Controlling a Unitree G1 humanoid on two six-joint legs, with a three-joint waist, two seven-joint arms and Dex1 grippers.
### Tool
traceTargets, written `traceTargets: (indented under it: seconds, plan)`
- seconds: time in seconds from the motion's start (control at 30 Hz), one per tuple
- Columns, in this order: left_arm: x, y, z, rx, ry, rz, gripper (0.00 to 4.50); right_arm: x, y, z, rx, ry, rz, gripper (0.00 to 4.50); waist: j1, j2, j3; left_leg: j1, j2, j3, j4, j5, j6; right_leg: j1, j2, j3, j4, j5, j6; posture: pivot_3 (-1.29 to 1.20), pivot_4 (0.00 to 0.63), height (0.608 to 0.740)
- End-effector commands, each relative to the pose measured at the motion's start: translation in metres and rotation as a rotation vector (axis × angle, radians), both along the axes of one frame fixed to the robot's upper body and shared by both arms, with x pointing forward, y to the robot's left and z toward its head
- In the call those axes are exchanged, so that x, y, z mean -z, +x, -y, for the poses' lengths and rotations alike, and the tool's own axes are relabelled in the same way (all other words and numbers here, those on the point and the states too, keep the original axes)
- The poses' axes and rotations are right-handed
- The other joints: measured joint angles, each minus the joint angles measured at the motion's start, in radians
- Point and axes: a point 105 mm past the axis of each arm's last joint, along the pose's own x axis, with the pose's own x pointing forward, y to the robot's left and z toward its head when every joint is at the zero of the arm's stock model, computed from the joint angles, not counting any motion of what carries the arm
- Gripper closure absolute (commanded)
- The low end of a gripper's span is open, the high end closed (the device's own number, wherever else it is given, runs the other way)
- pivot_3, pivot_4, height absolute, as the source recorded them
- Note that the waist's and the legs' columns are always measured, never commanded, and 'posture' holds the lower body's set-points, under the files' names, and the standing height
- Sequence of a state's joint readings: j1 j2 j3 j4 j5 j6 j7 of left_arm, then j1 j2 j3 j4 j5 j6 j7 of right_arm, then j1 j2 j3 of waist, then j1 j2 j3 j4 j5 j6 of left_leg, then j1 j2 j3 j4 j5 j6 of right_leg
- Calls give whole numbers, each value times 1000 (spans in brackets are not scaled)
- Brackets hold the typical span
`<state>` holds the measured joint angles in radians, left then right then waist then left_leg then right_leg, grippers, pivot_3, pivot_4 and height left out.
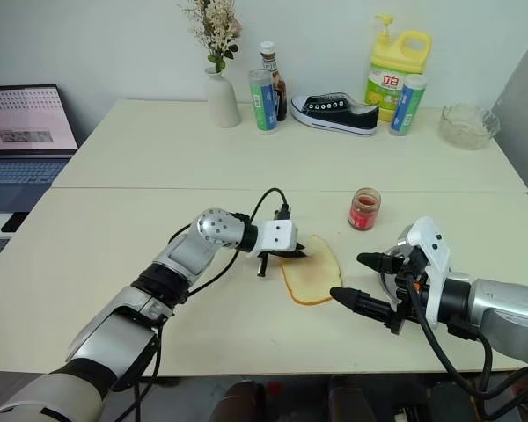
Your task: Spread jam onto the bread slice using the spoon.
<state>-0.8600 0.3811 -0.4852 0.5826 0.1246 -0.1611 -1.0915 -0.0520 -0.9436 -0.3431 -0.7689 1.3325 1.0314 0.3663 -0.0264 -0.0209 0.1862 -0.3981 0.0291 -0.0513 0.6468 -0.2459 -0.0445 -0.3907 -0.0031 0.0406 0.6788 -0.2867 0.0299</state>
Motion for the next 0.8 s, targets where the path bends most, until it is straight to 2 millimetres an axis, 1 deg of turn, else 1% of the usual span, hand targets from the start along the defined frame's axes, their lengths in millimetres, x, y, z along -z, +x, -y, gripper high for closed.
traceTargets:
  seconds: [0.03,0.1,0.13,0.37,0.43,0.5,0.53,0.67,0.73,0.77,0.8]
  plan:
    - [-13,7,5,0,-12,69,4487,-5,-1,-2,-11,-6,42,0,0,0,0,0,0,0,0,0,0,0,0,0,0,0,0,0,150,740]
    - [-14,12,3,-20,-11,79,3930,-4,-1,-1,-5,-6,43,0,0,0,0,0,0,0,0,0,0,0,0,0,0,0,0,0,150,740]
    - [-16,14,2,-30,-19,82,3759,-3,0,-1,-4,-6,43,0,0,0,0,0,0,0,0,0,0,0,0,0,0,0,0,0,150,740]
    - [-22,15,-2,-35,-38,76,1539,0,3,0,-2,-26,44,0,-1,0,0,0,0,0,0,0,0,0,0,0,1,0,0,0,150,740]
    - [-25,14,-7,-39,-34,71,906,0,4,2,6,-29,47,0,-1,0,0,0,0,0,0,0,0,0,0,0,1,0,0,0,150,740]
    - [-30,17,-20,-62,-9,88,269,-2,6,6,23,-34,53,0,-3,0,0,1,0,0,0,0,0,0,0,0,1,0,0,0,150,740]
    - [-34,19,-28,-75,2,96,18,-2,6,8,32,-35,55,0,-3,0,0,1,0,0,0,0,0,0,0,0,1,0,0,0,150,740]
    - [-51,20,-57,-122,49,136,18,-4,6,18,85,-30,57,0,-4,0,0,1,1,0,-1,0,0,0,1,0,1,0,0,0,150,740]
    - [-60,19,-68,-136,59,172,18,-5,8,29,144,-33,62,0,-2,0,0,1,1,-1,0,0,0,0,0,0,1,0,0,0,150,740]
    - [-64,18,-71,-141,54,186,18,-5,8,33,170,-39,64,0,-1,0,0,1,1,-1,0,0,0,0,0,0,1,0,0,0,150,740]
    - [-70,12,-70,-137,-1,163,18,-6,11,44,235,-47,81,0,1,0,0,0,0,0,0,0,0,0,0,0,1,0,0,0,150,740]
